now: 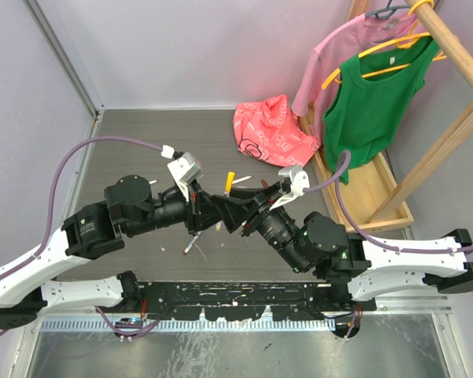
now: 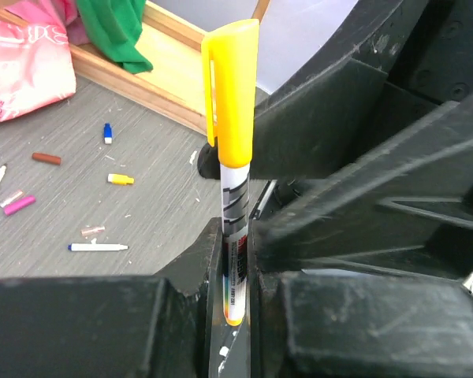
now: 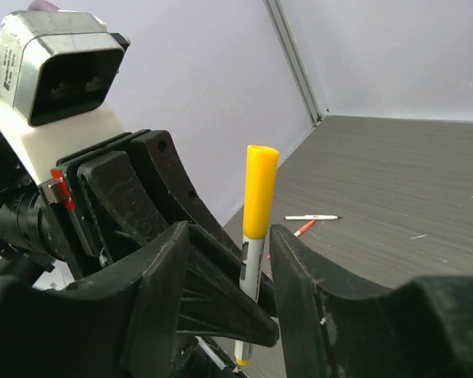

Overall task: Insert the pens into the pen caps
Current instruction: Press the pen cap onto the pen, then place the pen at the center of the board.

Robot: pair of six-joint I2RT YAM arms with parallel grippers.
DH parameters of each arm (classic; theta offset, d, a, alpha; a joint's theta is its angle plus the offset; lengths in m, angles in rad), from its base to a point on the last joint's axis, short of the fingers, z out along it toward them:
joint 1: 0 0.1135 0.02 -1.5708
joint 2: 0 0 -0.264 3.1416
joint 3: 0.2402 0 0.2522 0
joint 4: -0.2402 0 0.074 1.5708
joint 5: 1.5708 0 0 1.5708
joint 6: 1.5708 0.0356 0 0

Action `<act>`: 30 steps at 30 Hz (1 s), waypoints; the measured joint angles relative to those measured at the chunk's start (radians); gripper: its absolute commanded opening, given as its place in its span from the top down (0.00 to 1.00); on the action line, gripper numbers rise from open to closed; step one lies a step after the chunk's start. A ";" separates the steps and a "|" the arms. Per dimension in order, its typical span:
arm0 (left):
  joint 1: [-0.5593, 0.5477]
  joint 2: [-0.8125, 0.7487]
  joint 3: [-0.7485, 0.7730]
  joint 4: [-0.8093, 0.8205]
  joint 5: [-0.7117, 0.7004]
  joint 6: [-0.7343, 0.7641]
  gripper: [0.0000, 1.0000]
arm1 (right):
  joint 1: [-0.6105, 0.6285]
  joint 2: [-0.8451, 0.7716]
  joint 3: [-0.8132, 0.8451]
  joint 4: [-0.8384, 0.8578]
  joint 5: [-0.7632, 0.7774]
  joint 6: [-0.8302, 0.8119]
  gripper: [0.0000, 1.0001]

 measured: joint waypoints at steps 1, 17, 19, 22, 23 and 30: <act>0.005 0.000 0.001 0.003 -0.005 0.001 1.00 | 0.005 -0.001 -0.001 0.000 -0.003 -0.007 0.42; 0.007 -0.051 -0.112 -0.053 -0.187 -0.025 1.00 | 0.009 -0.234 -0.230 -0.145 0.015 0.094 0.33; 0.012 -0.048 -0.128 -0.074 -0.227 -0.027 1.00 | 0.009 -0.245 -0.258 -0.225 0.040 0.154 0.32; 0.048 -0.021 -0.135 -0.114 -0.255 -0.034 1.00 | 0.009 -0.236 -0.283 -0.344 0.061 0.241 0.30; 0.071 -0.005 -0.137 -0.120 -0.256 -0.040 1.00 | 0.009 -0.228 -0.289 -0.389 0.066 0.273 0.30; 0.310 0.100 -0.190 -0.132 -0.164 -0.084 1.00 | -0.100 -0.115 -0.301 -0.590 -0.010 0.399 0.23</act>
